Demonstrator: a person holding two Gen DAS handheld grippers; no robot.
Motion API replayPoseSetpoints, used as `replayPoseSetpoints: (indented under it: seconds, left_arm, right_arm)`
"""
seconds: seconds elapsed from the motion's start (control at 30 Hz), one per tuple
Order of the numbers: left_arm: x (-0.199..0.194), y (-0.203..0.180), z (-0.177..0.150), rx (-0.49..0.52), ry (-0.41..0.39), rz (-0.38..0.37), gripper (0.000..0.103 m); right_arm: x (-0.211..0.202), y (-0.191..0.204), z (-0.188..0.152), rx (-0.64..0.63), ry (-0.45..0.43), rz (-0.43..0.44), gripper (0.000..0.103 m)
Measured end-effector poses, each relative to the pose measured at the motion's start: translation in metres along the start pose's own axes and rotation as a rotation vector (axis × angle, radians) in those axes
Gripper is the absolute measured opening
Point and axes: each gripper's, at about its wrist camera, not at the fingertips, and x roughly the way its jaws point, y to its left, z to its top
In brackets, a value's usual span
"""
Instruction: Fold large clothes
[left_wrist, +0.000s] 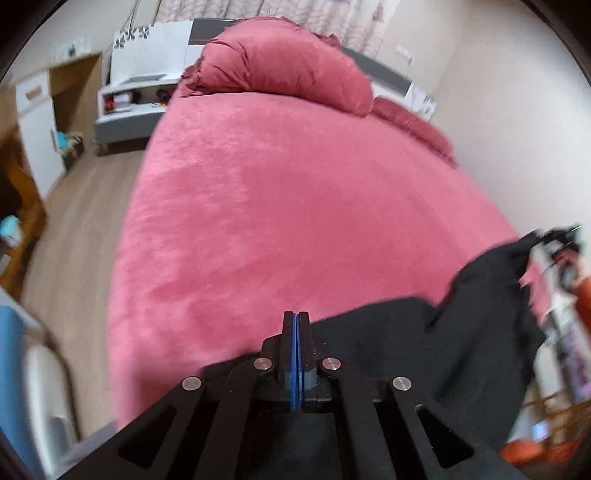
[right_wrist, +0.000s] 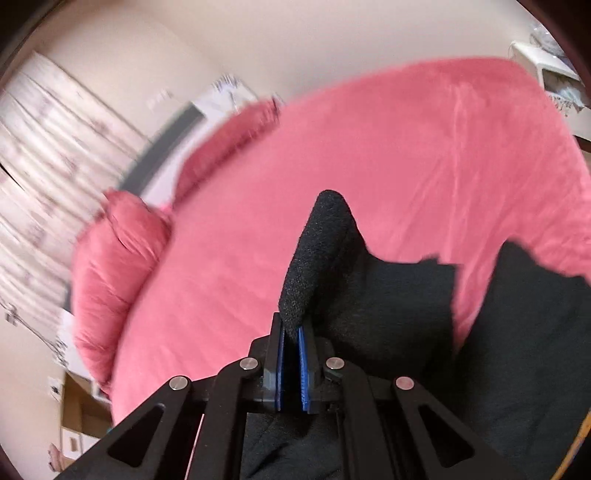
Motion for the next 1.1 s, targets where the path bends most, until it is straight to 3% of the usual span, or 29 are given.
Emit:
replayPoseSetpoints:
  seconds: [0.03,0.1,0.2,0.23,0.27,0.3,0.37,0.4,0.47,0.57,0.67,0.77,0.83,0.9,0.97,1.03,1.1]
  left_arm:
    - [0.006,0.004,-0.005,0.014,0.024,0.042,0.019]
    - [0.015,0.005,-0.013,-0.018,0.061,0.064,0.067]
    - [0.039,0.014,-0.018,-0.138,0.116,0.021,0.072]
    - [0.048,0.015,-0.018,-0.171,0.144,0.019,0.072]
    - [0.056,0.014,-0.018,-0.193,0.162,0.041,0.061]
    - [0.056,0.010,-0.018,-0.196,0.156,0.050,0.026]
    - [0.055,0.003,-0.015,-0.164,0.156,0.067,0.021]
    - [0.050,0.000,-0.014,-0.150,0.144,0.045,0.002]
    - [0.025,-0.009,-0.015,-0.122,0.109,-0.047,0.002]
    - [-0.024,-0.024,-0.026,-0.016,0.021,-0.072,0.002]
    - [-0.069,-0.034,-0.052,0.039,-0.010,-0.127,0.001]
    - [-0.091,-0.044,-0.085,0.102,0.030,-0.169,0.000]
    - [-0.093,-0.055,-0.112,0.173,0.114,-0.208,0.000]
    - [-0.091,-0.066,-0.132,0.245,0.183,-0.176,0.000]
    - [-0.093,-0.068,-0.133,0.240,0.162,-0.157,0.001]
    - [-0.097,-0.060,-0.114,0.172,0.065,-0.139,0.009]
    - [-0.089,-0.045,-0.088,0.061,0.011,-0.089,0.064]
  right_arm:
    - [-0.017,-0.009,0.004,0.013,-0.025,0.009,0.006]
    - [-0.038,-0.030,0.006,0.045,-0.045,-0.010,0.006]
    - [-0.058,-0.075,-0.001,0.175,-0.050,-0.042,0.006]
    - [-0.057,-0.090,-0.003,0.225,-0.048,-0.049,0.006]
    - [-0.059,-0.108,-0.006,0.270,-0.041,-0.052,0.006]
    - [-0.063,-0.124,-0.010,0.305,-0.028,-0.063,0.006]
    - [-0.066,-0.147,-0.022,0.345,-0.014,-0.084,0.006]
    - [-0.067,-0.156,-0.028,0.364,-0.010,-0.085,0.006]
    - [-0.070,-0.168,-0.033,0.392,-0.006,-0.083,0.006]
    - [-0.075,-0.179,-0.031,0.407,-0.003,-0.084,0.006]
    - [-0.071,-0.182,-0.030,0.433,-0.010,-0.085,0.006]
    - [-0.075,-0.194,-0.037,0.472,-0.010,-0.089,0.006]
    - [-0.070,-0.202,-0.042,0.510,-0.012,-0.091,0.006]
    - [-0.068,-0.210,-0.050,0.551,-0.009,-0.095,0.006]
    - [-0.066,-0.215,-0.056,0.578,-0.006,-0.095,0.006]
    - [-0.066,-0.218,-0.060,0.597,-0.003,-0.097,0.006]
    - [-0.066,-0.218,-0.062,0.602,-0.002,-0.095,0.006]
